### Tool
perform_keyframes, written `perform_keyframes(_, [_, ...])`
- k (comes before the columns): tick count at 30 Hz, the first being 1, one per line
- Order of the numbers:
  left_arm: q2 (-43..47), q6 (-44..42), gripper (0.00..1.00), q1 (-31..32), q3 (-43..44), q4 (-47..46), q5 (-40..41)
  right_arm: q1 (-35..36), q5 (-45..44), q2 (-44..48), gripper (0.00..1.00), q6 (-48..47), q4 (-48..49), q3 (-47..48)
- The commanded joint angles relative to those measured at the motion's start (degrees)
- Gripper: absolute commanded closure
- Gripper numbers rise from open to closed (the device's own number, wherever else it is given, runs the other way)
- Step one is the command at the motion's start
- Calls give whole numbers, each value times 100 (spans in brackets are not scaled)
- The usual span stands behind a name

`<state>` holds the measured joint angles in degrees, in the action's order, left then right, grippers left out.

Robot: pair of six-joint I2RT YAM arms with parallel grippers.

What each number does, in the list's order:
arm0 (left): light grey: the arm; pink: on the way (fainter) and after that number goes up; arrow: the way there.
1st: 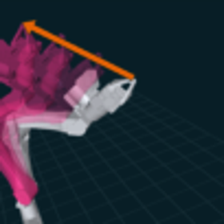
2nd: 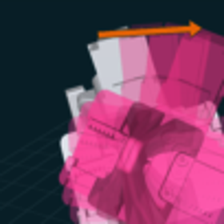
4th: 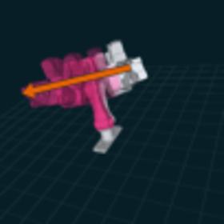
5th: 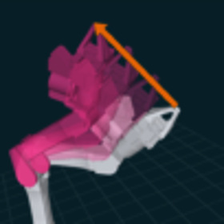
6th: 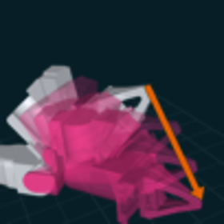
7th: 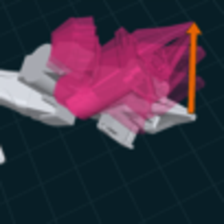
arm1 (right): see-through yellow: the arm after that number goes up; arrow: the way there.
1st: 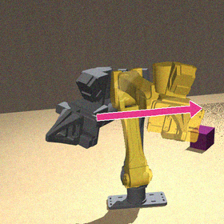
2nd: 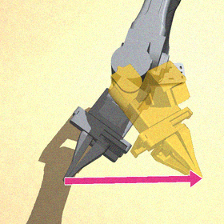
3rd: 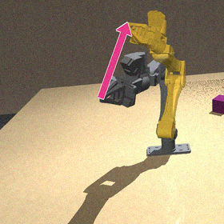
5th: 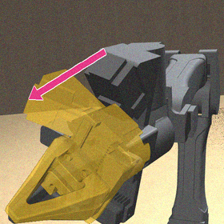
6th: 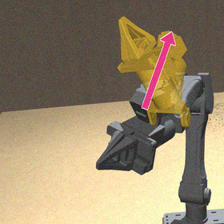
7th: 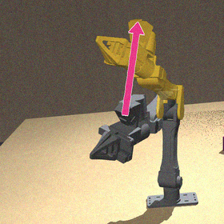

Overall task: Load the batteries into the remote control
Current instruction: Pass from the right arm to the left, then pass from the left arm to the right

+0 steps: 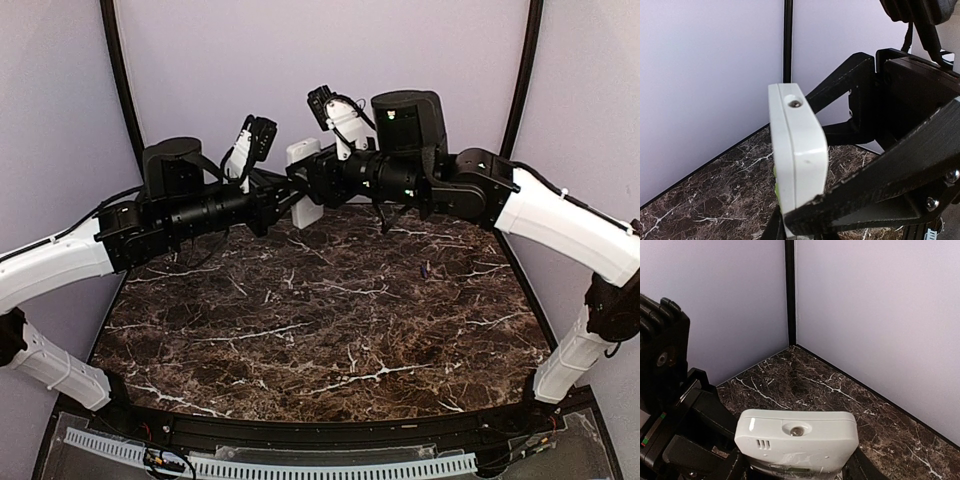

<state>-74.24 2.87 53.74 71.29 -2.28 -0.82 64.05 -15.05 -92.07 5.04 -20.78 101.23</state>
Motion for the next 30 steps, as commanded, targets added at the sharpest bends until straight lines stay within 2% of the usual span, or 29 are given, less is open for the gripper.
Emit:
perform_keyframes(1, [189, 216, 100, -2, -163, -469, -435, 72, 839, 316, 72, -369, 669, -247])
perform_keyframes(3, [311, 267, 100, 1, -267, -616, -434, 66, 905, 629, 40, -673, 1161, -707])
perform_keyframes(5, [448, 336, 100, 2, -388, -804, -429, 52, 878, 1061, 22, -992, 1922, -1409])
perform_keyframes(7, [580, 490, 100, 5, -520, -1036, -442, 36, 975, 1538, 13, -1377, 2957, -2268])
perform_keyframes(10, [714, 672, 100, 3, -735, -1476, -471, 27, 1192, 1701, 8, -2137, 4562, -3596])
perform_keyframes(12, [785, 819, 100, 2, -857, -1722, -483, 32, 1148, 1512, 6, -2277, 5040, -3783])
perform_keyframes(14, [846, 935, 100, 0, -952, -1899, -526, 31, 1017, 1228, 2, -2238, 4881, -3508])
perform_keyframes(20, [882, 1227, 100, -2, -1085, -2070, -506, 34, 561, 577, 3, -2386, 4910, -2999])
perform_keyframes(22, [884, 1285, 100, -2, -1138, -2130, -509, 35, 395, 511, 9, -2330, 5003, -2971])
perform_keyframes(25, [885, 1317, 100, 5, -1180, -2165, -481, 29, 199, 541, 29, -2210, 5183, -3041])
perform_keyframes(29, [893, 1331, 100, 3, -1239, -2220, -442, 55, 130, 578, 33, -2228, 5331, -3134])
perform_keyframes(30, [893, 1337, 100, 4, -1248, -2231, -431, 59, 128, 570, 37, -2234, 5260, -3103])
